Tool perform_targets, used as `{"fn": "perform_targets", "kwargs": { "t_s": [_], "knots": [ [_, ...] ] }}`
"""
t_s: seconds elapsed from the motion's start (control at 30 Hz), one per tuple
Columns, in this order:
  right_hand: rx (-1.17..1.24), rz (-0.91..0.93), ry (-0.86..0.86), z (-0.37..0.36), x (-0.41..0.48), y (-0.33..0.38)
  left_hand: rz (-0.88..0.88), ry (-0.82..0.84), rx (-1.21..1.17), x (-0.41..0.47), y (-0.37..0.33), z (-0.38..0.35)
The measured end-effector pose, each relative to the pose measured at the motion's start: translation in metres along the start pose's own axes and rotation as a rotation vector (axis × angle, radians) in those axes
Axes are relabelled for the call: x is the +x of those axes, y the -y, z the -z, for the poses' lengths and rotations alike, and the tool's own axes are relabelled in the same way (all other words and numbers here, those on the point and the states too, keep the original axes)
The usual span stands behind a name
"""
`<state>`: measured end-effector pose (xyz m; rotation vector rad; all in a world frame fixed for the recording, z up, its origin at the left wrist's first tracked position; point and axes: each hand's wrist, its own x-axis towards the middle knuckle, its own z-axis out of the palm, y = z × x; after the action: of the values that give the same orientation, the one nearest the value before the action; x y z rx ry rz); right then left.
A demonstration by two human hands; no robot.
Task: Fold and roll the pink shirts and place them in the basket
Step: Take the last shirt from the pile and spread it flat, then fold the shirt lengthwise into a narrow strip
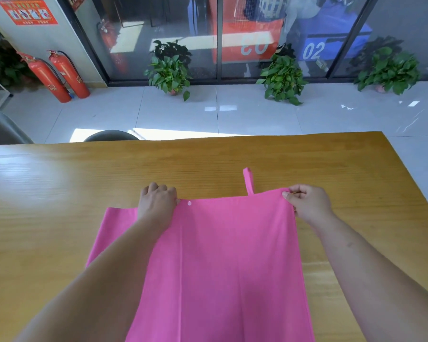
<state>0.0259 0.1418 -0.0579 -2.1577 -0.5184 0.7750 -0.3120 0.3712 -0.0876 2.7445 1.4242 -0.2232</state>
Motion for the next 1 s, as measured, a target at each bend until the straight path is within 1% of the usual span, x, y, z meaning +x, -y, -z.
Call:
{"fn": "perform_targets", "kwargs": {
  "t_s": [0.1,0.13,0.2,0.23,0.27,0.33,0.4,0.47,0.6,0.73,0.9,1.0],
  "knots": [
    [-0.143,0.015,-0.104,-0.017,0.004,-0.013,0.113,-0.014,-0.032,-0.007,-0.015,-0.017],
    [-0.219,0.048,-0.148,-0.024,0.001,-0.020,0.154,-0.037,-0.073,-0.013,-0.020,-0.023],
    [-0.370,0.178,-0.230,-0.041,-0.017,-0.035,0.207,-0.095,-0.200,-0.032,-0.033,-0.034],
    [-0.425,0.274,-0.247,-0.052,-0.030,-0.045,0.196,-0.113,-0.250,-0.046,-0.041,-0.038],
    [-0.487,0.373,-0.222,-0.065,-0.044,-0.053,0.156,-0.119,-0.280,-0.061,-0.048,-0.043],
    [-0.636,0.486,-0.087,-0.089,-0.071,-0.068,0.037,-0.103,-0.287,-0.091,-0.057,-0.057],
    [-0.801,0.507,0.019,-0.102,-0.085,-0.086,-0.037,-0.042,-0.220,-0.115,-0.055,-0.075],
    [-0.924,0.495,0.060,-0.100,-0.087,-0.096,-0.045,0.029,-0.165,-0.128,-0.047,-0.089],
    [-0.978,0.489,0.051,-0.093,-0.085,-0.097,-0.059,0.118,-0.083,-0.123,-0.045,-0.088],
    [-1.002,0.499,0.044,-0.093,-0.084,-0.097,-0.040,0.178,-0.089,-0.117,-0.049,-0.080],
    [-1.022,0.506,0.065,-0.091,-0.082,-0.098,-0.068,0.161,-0.182,-0.117,-0.044,-0.075],
    [-1.032,0.488,0.074,-0.089,-0.082,-0.097,-0.082,0.040,-0.288,-0.121,-0.022,-0.073]
  ]
}}
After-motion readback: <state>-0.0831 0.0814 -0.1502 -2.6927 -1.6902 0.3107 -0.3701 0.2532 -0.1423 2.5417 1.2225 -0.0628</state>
